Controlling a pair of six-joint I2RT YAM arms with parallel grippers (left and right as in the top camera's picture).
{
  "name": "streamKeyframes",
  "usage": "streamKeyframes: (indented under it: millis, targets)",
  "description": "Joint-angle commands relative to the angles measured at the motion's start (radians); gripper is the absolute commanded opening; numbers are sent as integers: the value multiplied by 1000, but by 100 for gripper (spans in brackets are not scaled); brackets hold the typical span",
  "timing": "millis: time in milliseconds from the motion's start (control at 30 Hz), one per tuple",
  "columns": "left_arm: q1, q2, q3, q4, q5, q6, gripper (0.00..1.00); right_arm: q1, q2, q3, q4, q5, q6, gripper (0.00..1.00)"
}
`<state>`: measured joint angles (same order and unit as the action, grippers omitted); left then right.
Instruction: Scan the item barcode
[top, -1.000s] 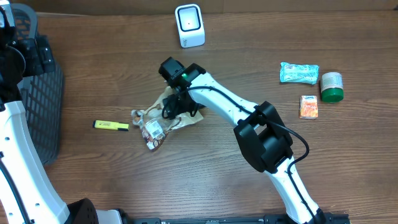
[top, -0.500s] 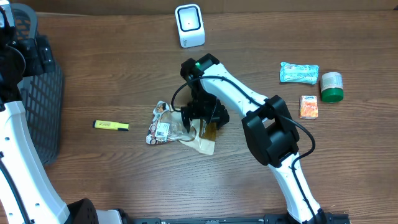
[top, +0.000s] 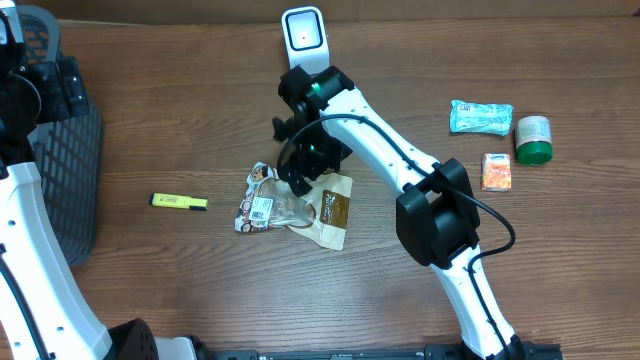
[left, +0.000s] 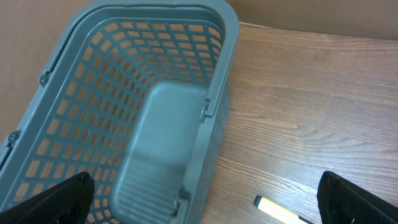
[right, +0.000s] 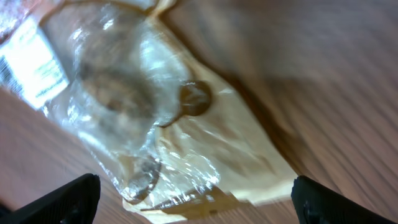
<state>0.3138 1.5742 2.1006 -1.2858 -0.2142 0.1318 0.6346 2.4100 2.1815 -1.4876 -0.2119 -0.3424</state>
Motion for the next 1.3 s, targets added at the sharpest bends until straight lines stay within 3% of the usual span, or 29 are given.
streamKeyframes:
  millis: [0,500,733,800,1067,1267]
  targets:
    - [-7,8,5,3,-2,14,100,-2,5,-72,2,-82,-188,100]
    - [-9,8,5,3,-2,14,100,-13,5,-220,130,-103,-201,100]
    - [-9,8,5,3,-2,14,100,7,5,-273,157,-171,-101,100]
    - [-9,8,5,3,-2,14,100,18,5,-275,172,-202,-48,89]
    - [-9,8,5,3,-2,14,100,49,5,-315,284,-193,146,65]
    - [-9,8,5,3,-2,14,100,50,5,-329,335,-190,345,27]
